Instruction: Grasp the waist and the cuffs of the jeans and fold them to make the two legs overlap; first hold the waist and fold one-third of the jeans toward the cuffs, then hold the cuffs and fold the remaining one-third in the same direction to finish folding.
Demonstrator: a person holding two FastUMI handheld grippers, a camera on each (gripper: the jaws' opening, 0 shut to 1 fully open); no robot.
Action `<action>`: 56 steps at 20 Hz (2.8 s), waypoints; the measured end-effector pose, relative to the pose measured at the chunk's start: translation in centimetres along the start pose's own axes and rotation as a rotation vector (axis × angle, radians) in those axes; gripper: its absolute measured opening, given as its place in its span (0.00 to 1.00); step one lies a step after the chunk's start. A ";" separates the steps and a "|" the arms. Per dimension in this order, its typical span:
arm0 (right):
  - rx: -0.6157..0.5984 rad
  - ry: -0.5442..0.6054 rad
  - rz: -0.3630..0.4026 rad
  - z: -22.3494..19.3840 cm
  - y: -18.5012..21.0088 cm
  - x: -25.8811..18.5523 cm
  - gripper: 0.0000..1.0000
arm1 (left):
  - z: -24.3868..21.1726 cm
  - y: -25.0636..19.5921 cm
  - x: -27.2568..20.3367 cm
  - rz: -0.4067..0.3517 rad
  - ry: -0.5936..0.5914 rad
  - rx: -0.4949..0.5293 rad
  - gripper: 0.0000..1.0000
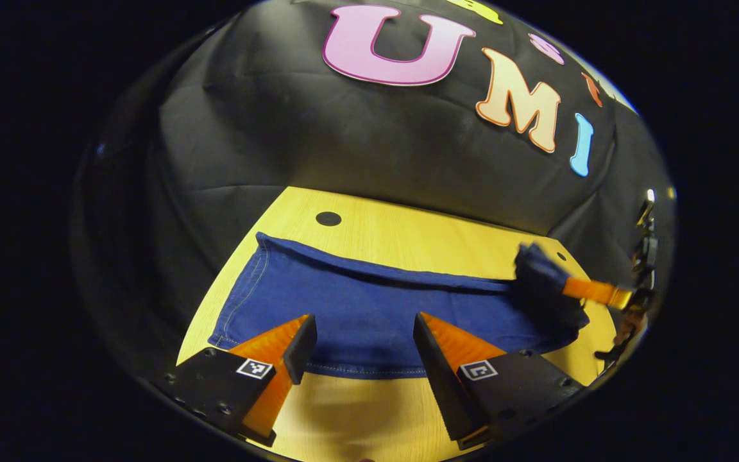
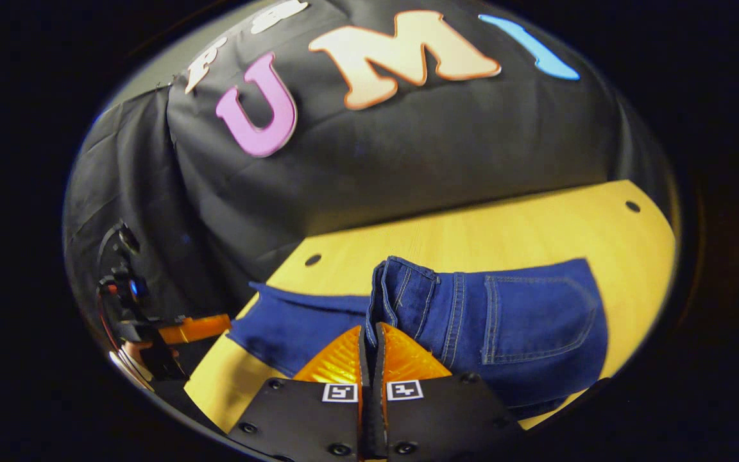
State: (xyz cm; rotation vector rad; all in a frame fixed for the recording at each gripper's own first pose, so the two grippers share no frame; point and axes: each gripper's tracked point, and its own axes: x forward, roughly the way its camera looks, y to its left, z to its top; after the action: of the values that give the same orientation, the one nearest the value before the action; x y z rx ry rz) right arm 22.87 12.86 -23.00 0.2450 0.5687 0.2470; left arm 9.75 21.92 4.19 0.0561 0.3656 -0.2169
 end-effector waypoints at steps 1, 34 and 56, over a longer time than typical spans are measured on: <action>0.001 0.039 -0.003 -1.9 -0.3 1.5 0.02 | 0.2 0.3 0.1 0.008 -0.009 0.002 0.90; 0.181 -0.033 0.015 2.1 1.9 -2.8 1.00 | -5.3 15.7 3.7 0.346 0.088 -0.046 0.88; 0.284 -0.265 -0.118 9.9 -2.3 -13.4 0.98 | -4.3 13.2 3.8 0.229 0.001 -0.127 0.00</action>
State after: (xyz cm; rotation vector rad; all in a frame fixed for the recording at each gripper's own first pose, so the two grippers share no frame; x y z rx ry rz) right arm 17.81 5.12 -8.98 0.5098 0.3521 0.0170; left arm 14.61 34.46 -0.95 -0.0269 0.3700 0.0333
